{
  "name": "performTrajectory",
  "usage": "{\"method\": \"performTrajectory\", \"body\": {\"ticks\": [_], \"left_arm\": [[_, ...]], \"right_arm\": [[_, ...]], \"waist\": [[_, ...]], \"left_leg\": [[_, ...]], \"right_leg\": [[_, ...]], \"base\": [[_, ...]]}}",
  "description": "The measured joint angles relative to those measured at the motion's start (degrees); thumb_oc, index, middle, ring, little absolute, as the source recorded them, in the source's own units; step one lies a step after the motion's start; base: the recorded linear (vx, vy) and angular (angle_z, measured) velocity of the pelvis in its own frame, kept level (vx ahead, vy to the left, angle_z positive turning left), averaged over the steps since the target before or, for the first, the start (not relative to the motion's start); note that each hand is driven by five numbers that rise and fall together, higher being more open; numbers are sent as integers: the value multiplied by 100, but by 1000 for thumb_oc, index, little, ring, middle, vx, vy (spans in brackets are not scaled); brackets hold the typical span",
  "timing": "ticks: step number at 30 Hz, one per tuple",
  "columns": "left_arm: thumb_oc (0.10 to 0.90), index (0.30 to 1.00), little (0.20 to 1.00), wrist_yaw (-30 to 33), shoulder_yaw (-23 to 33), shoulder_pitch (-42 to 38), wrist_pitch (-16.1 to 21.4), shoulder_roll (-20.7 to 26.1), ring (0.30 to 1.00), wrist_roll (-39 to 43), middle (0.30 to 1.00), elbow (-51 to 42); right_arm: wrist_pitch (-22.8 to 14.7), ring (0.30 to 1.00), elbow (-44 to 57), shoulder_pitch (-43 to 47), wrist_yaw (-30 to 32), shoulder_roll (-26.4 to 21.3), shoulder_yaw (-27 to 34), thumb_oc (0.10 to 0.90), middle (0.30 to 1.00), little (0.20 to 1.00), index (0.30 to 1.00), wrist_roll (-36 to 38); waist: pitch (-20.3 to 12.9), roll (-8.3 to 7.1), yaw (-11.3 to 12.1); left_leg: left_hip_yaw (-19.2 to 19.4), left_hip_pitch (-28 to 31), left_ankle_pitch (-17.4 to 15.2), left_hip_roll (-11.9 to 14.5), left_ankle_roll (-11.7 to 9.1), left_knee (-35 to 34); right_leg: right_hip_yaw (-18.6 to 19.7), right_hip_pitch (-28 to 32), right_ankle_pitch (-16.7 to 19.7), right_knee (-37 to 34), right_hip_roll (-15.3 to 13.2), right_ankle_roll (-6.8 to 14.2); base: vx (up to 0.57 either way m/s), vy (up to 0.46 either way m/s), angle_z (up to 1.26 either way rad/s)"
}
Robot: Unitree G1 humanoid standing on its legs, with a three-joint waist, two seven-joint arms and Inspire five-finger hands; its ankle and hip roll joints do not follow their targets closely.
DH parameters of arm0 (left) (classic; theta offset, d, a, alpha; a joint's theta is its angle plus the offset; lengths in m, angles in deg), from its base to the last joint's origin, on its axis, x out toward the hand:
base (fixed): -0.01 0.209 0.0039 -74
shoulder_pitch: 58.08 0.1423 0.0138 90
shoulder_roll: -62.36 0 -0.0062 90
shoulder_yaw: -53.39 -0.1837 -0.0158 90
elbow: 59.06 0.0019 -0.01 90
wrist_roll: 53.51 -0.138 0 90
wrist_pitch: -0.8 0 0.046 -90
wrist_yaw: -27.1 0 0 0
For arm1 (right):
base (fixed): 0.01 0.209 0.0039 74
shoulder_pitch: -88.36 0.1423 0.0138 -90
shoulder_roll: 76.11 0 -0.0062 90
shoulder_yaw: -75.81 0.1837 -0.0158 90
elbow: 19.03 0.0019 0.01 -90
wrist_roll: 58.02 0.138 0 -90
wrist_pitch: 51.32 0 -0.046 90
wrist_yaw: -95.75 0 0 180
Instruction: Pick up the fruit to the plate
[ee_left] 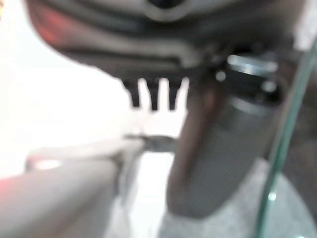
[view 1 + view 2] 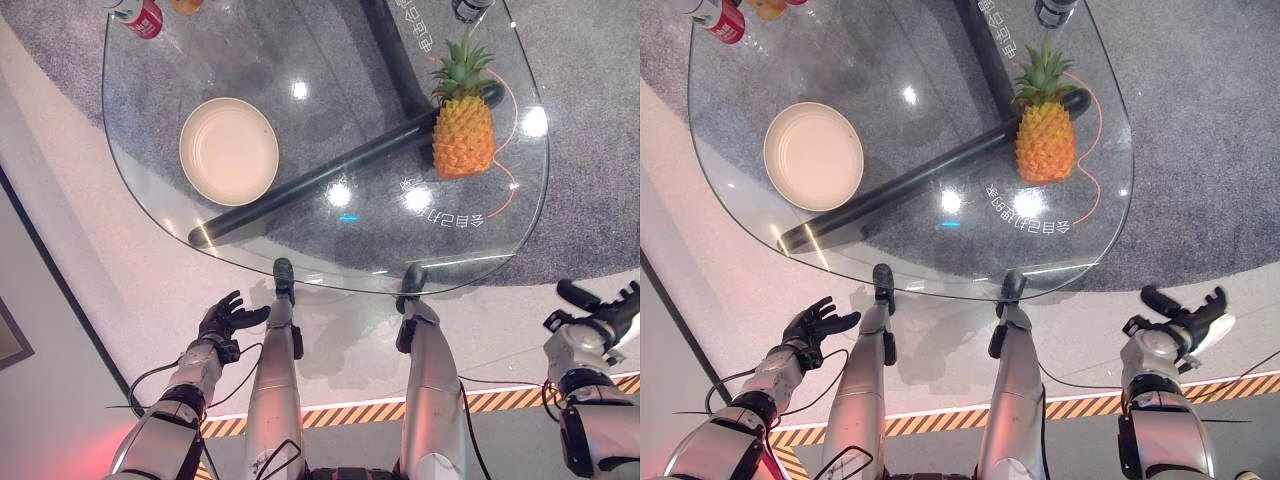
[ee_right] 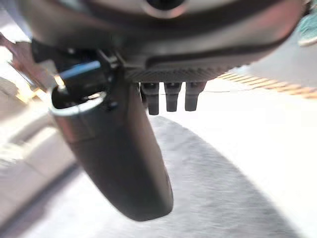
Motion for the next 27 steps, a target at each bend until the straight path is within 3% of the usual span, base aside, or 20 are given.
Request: {"method": "performTrajectory", "body": {"ticks": [4,11,19,27], "left_arm": [[800,900,900,2,-26,12,-9,19,900,6,900,-203],[800,900,900,8,-23,23,-1,42,900,24,900,-265],[800,900,900,7,1,58,21,31,900,31,900,-278],[800,900,900,5,43,202,155,-107,900,13,900,-282]], "right_arm": [[-197,900,958,216,371,1,-138,800,900,900,900,-44],[-413,900,2685,302,717,14,-477,800,900,900,900,-1131],[202,900,4712,67,1023,55,-913,800,900,900,900,-2751],[539,900,5082,-59,666,146,-1253,800,900,900,900,-3290]], "waist": [[3,-5,12],[3,-5,20],[3,-6,-15],[3,-5,-58]], "left_leg": [[2,-39,0,-10,0,-12],[31,-41,-12,-69,17,-51],[66,-31,-24,-102,36,-58],[83,-26,-29,-121,44,-58]], "right_leg": [[-12,1,43,-97,0,-12],[-7,1,78,-156,-56,1],[22,0,80,-173,-83,4],[40,-7,81,-172,-101,10]], "base": [[0,47,0],[6,60,2],[10,56,0],[4,13,0]]}}
